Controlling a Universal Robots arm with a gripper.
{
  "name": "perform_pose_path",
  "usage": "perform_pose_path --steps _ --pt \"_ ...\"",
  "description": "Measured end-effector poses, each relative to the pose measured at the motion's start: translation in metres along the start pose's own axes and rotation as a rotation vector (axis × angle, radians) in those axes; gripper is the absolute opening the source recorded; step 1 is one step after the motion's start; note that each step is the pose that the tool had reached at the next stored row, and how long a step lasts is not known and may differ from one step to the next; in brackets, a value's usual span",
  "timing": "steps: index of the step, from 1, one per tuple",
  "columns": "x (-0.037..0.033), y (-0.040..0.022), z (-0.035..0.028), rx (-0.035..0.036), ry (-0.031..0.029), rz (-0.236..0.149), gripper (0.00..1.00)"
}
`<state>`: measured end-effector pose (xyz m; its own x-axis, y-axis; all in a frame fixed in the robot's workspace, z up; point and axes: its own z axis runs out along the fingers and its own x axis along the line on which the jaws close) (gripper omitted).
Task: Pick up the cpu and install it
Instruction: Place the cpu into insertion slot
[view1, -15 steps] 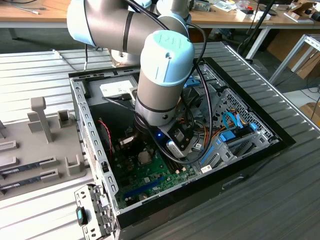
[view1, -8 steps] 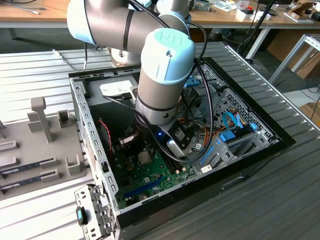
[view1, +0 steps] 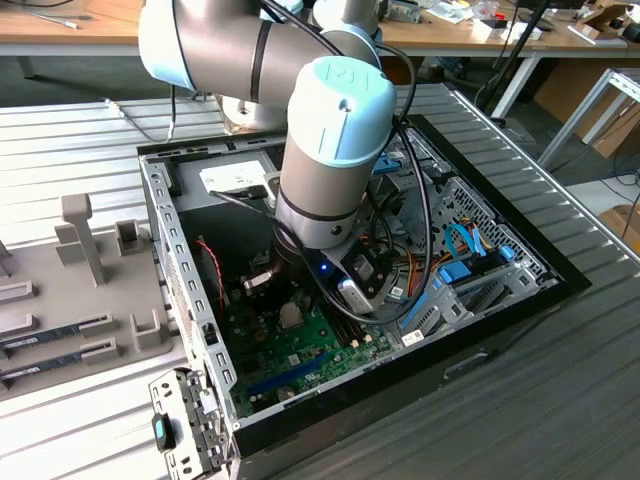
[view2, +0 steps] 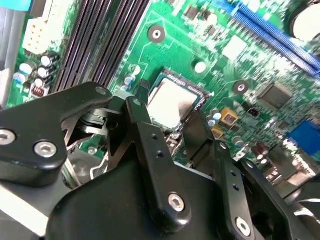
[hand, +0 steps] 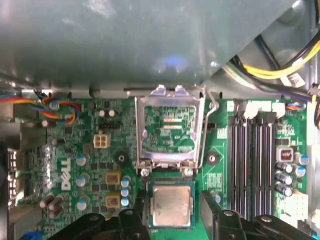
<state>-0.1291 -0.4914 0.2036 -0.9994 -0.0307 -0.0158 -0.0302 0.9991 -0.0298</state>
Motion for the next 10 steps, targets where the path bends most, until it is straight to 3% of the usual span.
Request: perform_pose_path --steps 1,3,4,7,10 --pt "-0.0001 0.0 0.0001 0.0104 0.0003 0.0 0.55" --pt "-0.0008 0.0 -0.0001 0.011 0.0012 0.0 0.55" --pt "-0.001 0.0 0.0 0.0103 0.0013 0.0 0.55" --pt "-0.0013 0.0 -0.0001 -0.0023 0.0009 0.0 0.55" --pt "-0.0014 0.0001 0.0 -0.0033 0.0007 -0.001 0.55"
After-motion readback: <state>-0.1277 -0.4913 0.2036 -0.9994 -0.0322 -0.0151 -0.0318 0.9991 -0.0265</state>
